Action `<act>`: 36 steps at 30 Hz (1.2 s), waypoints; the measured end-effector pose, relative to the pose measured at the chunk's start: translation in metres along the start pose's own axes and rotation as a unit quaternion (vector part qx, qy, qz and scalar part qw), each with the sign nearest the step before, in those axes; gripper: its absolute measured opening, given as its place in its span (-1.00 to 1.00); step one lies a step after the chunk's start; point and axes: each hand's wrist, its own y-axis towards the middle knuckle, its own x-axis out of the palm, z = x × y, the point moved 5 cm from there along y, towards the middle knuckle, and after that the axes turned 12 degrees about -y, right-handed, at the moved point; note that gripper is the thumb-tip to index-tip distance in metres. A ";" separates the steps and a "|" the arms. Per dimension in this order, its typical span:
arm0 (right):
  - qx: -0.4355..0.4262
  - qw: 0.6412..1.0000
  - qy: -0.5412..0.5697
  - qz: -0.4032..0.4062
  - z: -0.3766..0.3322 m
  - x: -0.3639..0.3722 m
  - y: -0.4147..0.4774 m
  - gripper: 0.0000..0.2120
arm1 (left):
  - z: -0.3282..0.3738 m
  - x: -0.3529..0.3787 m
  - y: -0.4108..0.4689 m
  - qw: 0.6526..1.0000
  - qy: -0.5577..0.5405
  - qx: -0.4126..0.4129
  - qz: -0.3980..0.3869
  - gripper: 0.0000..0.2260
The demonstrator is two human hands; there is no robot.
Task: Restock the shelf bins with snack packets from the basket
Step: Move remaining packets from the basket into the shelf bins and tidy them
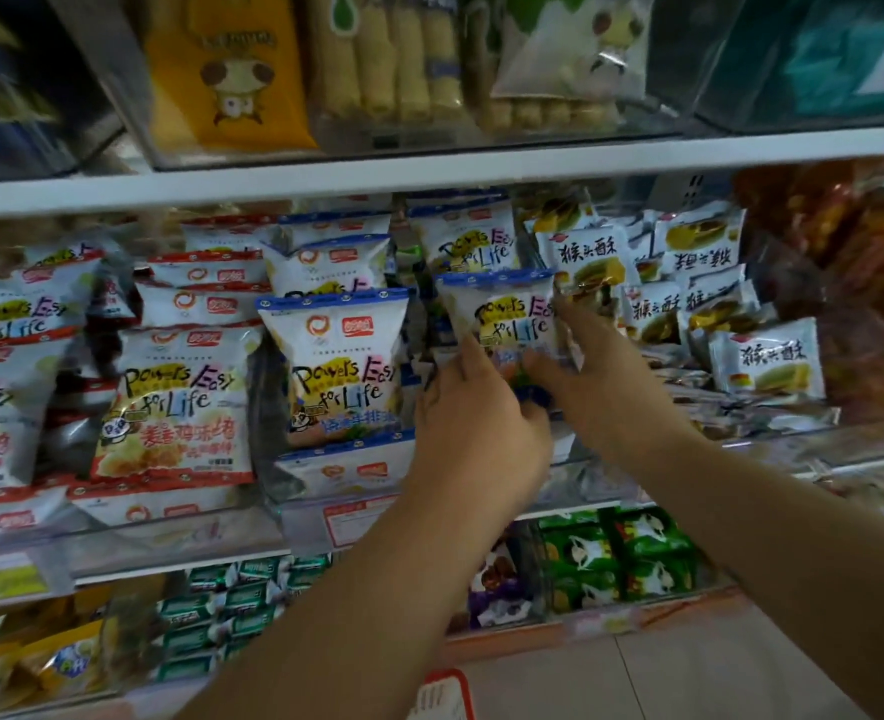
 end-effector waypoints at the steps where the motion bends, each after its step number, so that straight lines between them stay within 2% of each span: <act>1: -0.012 1.000 -0.028 0.009 0.001 0.001 -0.003 -0.40 | -0.001 -0.001 -0.004 1.000 -0.002 0.005 -0.002 -0.31; 4: -0.039 0.996 -0.074 0.034 0.002 0.006 -0.012 -0.41 | -0.003 -0.007 -0.008 1.000 -0.025 -0.002 0.003 -0.41; 8: -0.059 0.995 -0.054 0.052 0.004 0.004 -0.013 -0.48 | 0.006 -0.020 0.014 0.995 -0.080 -0.025 0.047 -0.45; 12: -0.020 0.998 0.001 0.057 -0.001 -0.004 -0.002 -0.50 | 0.013 -0.023 0.040 0.982 -0.149 -0.050 0.102 -0.50; 14: -0.022 0.998 0.026 0.049 -0.003 -0.004 0.004 -0.53 | 0.014 -0.024 0.038 0.976 -0.166 -0.028 0.139 -0.56; 18: -0.045 0.990 0.110 0.076 -0.006 -0.014 -0.001 -0.69 | 0.019 -0.027 0.011 0.946 -0.253 0.045 0.198 -0.51; 21: -0.021 0.972 0.216 0.086 -0.003 -0.022 -0.007 -0.61 | 0.021 -0.027 -0.001 0.929 -0.306 0.067 0.194 -0.48; 24: 0.049 0.963 0.262 0.032 -0.001 -0.021 -0.002 -0.36 | 0.021 -0.028 -0.001 0.928 -0.312 0.071 0.192 -0.47; 25: 0.069 0.963 0.261 -0.006 -0.003 -0.018 -0.001 -0.32 | 0.022 -0.028 -0.001 0.929 -0.310 0.077 0.189 -0.48; 26: 0.071 0.964 0.253 -0.044 -0.006 -0.017 0.000 -0.38 | 0.021 -0.029 -0.001 0.928 -0.312 0.085 0.186 -0.50; 28: 0.048 0.967 0.243 -0.064 -0.013 -0.018 0.002 -0.61 | 0.019 -0.031 -0.001 0.922 -0.328 0.100 0.182 -0.50; 30: 0.024 0.963 0.264 -0.048 -0.015 -0.022 0.004 -0.73 | 0.015 -0.034 -0.004 0.916 -0.341 0.108 0.182 -0.48; 32: -0.001 0.967 0.251 -0.029 -0.017 -0.022 0.003 -0.75 | 0.011 -0.034 -0.004 0.919 -0.327 0.112 0.187 -0.48; 36: -0.050 0.997 0.043 0.043 -0.026 -0.007 0.002 -0.65 | 0.003 -0.028 0.001 0.949 -0.215 0.097 0.208 -0.49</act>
